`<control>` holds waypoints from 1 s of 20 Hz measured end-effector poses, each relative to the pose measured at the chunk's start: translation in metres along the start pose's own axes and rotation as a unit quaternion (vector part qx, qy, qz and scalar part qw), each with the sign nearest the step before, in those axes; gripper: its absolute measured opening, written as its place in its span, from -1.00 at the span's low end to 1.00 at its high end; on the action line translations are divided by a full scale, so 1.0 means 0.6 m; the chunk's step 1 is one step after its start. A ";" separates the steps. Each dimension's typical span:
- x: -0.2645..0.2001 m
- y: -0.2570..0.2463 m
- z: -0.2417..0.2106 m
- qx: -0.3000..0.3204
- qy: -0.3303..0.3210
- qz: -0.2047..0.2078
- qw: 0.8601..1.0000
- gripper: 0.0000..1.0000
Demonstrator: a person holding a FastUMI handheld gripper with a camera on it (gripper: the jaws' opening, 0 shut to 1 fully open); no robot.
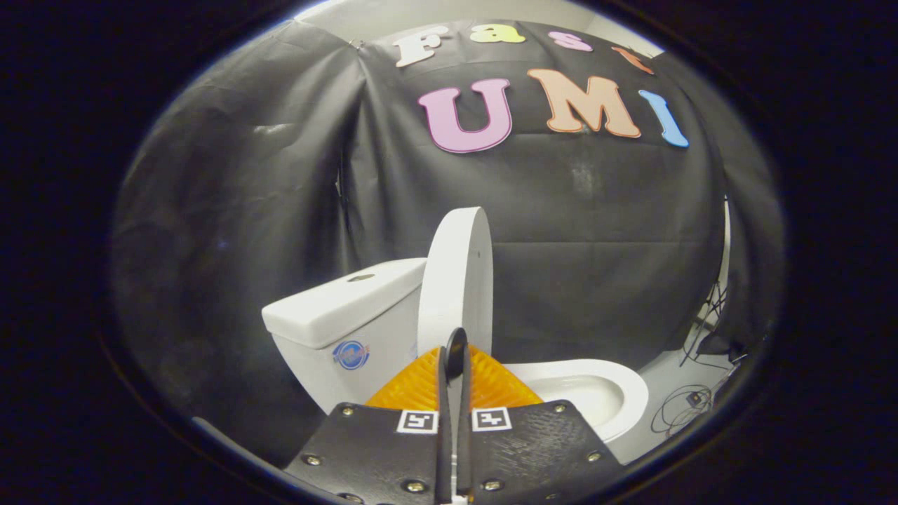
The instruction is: Open the toilet lid.
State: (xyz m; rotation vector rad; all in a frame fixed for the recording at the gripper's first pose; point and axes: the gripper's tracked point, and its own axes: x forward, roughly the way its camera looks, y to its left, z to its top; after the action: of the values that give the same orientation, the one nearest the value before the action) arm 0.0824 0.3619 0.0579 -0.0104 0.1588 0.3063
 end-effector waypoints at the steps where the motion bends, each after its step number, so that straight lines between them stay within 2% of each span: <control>1: 0.002 0.007 -0.001 0.002 0.003 0.002 1.000 -0.93; 8: 0.012 0.056 -0.002 0.020 0.002 0.023 1.000 -0.87; 17: 0.017 0.084 -0.009 -0.050 -0.019 0.002 0.999 -0.77; 19: 0.008 0.089 -0.010 -0.068 -0.015 0.006 0.998 -0.64; 20: 0.007 0.101 -0.012 -0.077 -0.017 0.018 0.997 -0.44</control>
State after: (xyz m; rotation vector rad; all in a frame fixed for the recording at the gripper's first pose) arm 0.0671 0.4205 0.0507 -0.1550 0.1015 0.3540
